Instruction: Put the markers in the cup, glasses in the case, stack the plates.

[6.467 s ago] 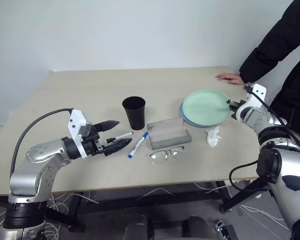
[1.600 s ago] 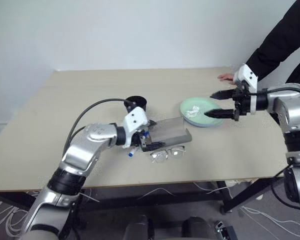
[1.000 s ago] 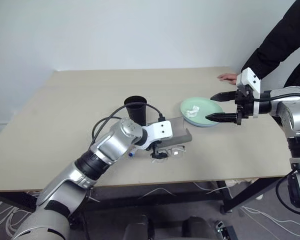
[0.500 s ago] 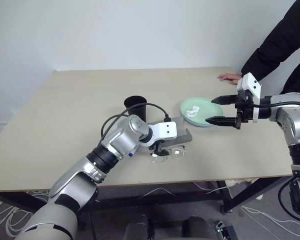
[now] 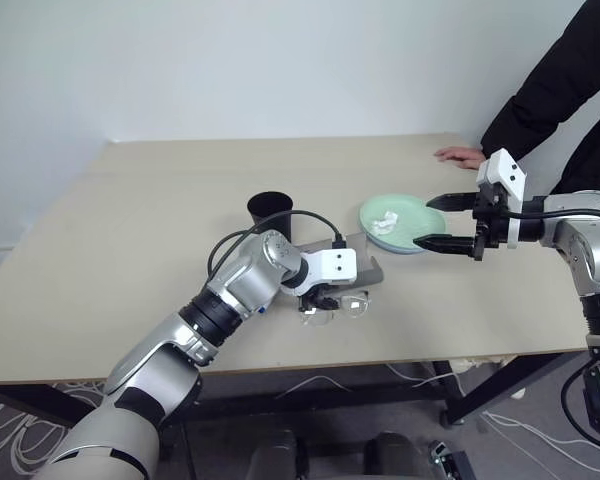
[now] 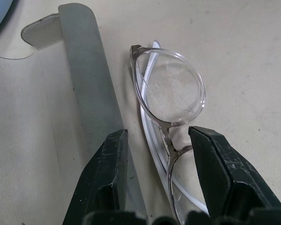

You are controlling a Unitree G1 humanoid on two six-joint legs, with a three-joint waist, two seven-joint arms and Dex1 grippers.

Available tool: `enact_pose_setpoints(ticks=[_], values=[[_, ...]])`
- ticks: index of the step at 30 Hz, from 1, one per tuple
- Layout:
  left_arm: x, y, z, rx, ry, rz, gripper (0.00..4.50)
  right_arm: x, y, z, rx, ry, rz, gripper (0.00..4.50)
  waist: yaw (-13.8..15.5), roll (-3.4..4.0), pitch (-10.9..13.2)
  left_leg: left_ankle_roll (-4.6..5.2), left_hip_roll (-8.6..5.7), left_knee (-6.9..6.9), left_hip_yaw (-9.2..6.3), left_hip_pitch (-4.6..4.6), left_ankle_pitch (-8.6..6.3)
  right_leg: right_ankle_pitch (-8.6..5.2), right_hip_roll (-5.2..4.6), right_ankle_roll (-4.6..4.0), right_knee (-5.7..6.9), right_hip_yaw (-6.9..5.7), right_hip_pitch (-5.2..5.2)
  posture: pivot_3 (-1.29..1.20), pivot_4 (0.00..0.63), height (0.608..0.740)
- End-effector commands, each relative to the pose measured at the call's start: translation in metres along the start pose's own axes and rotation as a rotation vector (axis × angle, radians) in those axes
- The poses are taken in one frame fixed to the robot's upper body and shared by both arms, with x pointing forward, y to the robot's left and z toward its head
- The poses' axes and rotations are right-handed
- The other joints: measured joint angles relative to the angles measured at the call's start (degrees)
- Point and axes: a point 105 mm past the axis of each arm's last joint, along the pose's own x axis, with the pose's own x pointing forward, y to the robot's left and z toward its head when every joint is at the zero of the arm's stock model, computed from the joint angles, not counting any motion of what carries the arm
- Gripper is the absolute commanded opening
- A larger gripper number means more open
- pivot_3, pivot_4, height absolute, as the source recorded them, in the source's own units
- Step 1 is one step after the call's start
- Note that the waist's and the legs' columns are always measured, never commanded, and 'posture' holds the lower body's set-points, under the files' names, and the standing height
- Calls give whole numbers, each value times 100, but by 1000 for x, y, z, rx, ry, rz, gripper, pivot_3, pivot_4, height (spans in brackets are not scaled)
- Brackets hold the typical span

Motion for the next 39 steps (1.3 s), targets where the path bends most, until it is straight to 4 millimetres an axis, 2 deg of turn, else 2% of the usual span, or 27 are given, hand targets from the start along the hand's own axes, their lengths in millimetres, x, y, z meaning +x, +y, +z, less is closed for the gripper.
enact_pose_setpoints(ticks=[1, 7, 10, 14, 15, 26, 33, 39], values=[[-6, 5, 7, 45, 2, 16, 2130, -9, -4, 19, -52, -49, -30, 4500, 0, 0, 0, 0, 0, 0, 0, 0, 0, 0, 0, 0, 0, 0, 0, 0, 0, 740], [-5, 3, 6, 48, 4, 9, 2130, -8, -3, 18, -50, -51, -33, 4500, 0, 0, 0, 1, 0, 1, -1, 0, 0, 0, 0, 0, 0, 0, 1, 0, 0, 740], [-5, 3, 5, 48, 5, 9, 1535, -8, -4, 18, -48, -52, -35, 4500, 0, 0, 0, 1, 0, 1, -1, 0, 0, 0, 0, 0, 0, 0, 1, 0, 0, 740], [-4, 3, 5, 48, 5, 11, 135, -9, -4, 18, -47, -51, -37, 4500, 0, 0, 0, 2, 0, 2, -1, 0, 0, 0, 0, 0, 0, 0, 1, 0, 0, 740], [-4, 3, 5, 49, 4, 11, 34, -9, -4, 18, -48, -51, -37, 4500, 0, 0, 0, 2, 0, 2, -1, 0, 0, 0, 0, 0, 0, 0, 2, 0, 0, 740], [-9, 5, 11, 52, -35, 12, 34, -8, -6, 19, -50, -49, -36, 4500, 0, 0, 0, 4, 0, 6, -2, 0, 0, 2, 0, 1, 1, 0, 3, 0, 0, 740], [-40, 25, 37, 26, -138, 37, 34, -7, -7, 19, -51, -48, -34, 4500, 1, -4, 3, 6, 0, 10, -2, -2, 0, 4, 0, 3, 2, 0, 3, 0, 0, 740], [-53, 47, 42, 17, -148, 109, 34, -5, -7, 20, -52, -53, -31, 4500, -2, -4, 3, 9, -1, 13, -2, -3, -1, 7, 0, 8, 1, 0, 4, 0, 0, 740]])
